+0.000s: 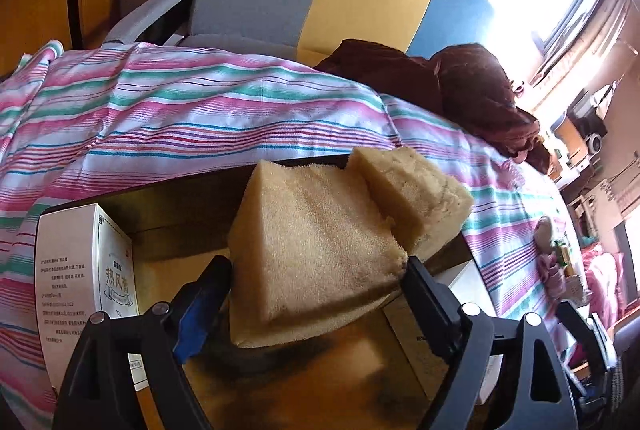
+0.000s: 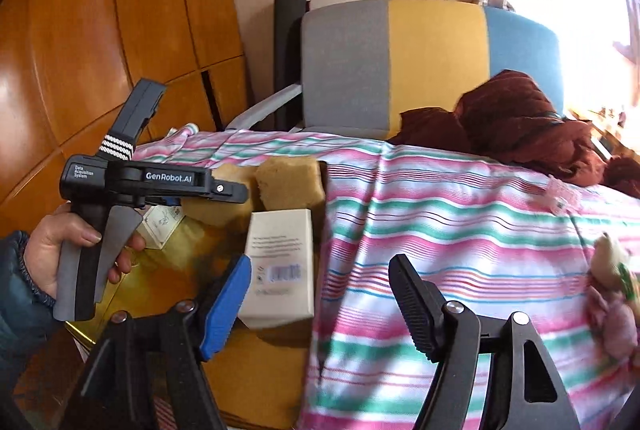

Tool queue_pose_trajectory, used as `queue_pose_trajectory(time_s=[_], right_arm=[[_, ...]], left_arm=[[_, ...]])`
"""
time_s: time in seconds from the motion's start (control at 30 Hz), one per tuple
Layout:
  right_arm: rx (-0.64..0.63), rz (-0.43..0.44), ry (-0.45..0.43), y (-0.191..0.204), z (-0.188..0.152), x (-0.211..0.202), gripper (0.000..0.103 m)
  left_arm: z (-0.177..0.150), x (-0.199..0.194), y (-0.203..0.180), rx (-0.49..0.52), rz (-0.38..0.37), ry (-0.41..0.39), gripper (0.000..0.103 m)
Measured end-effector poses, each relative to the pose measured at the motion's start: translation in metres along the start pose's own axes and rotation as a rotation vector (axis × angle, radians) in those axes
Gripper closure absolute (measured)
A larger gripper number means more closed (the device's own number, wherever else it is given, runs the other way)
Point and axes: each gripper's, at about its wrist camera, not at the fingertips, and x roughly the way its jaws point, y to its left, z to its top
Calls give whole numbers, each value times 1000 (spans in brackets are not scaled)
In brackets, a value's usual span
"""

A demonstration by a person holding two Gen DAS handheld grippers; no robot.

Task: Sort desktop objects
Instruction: 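Carry the sponge with the left tool into the gold tray while the right tool places the kraft box there, then grasp the white melamine sponge with the left tool and lift it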

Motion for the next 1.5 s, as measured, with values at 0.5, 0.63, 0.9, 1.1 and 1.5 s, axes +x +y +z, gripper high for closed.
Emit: queue_pose_trajectory(time_s=[0.5, 0.63, 0.9, 1.1, 1.5], right_arm=[[103, -62, -40, -52, -40, -52, 28], [167, -100, -20, -82, -61, -60, 27], [348, -249, -47, -159, -108, -108, 27], [461, -363, -137, -216, -115, -159, 26], [726, -417, -324, -302, -144, -239, 18]], left_arm=[[-6, -51, -17, -25, 15, -148, 8], [-25, -65, -38, 12, -28, -166, 8], [-68, -60, -131, 184, -235, -94, 9], [-103, -36, -224, 404, -317, -40, 9], [-170, 8, -393, 937, -419, 32, 9]])
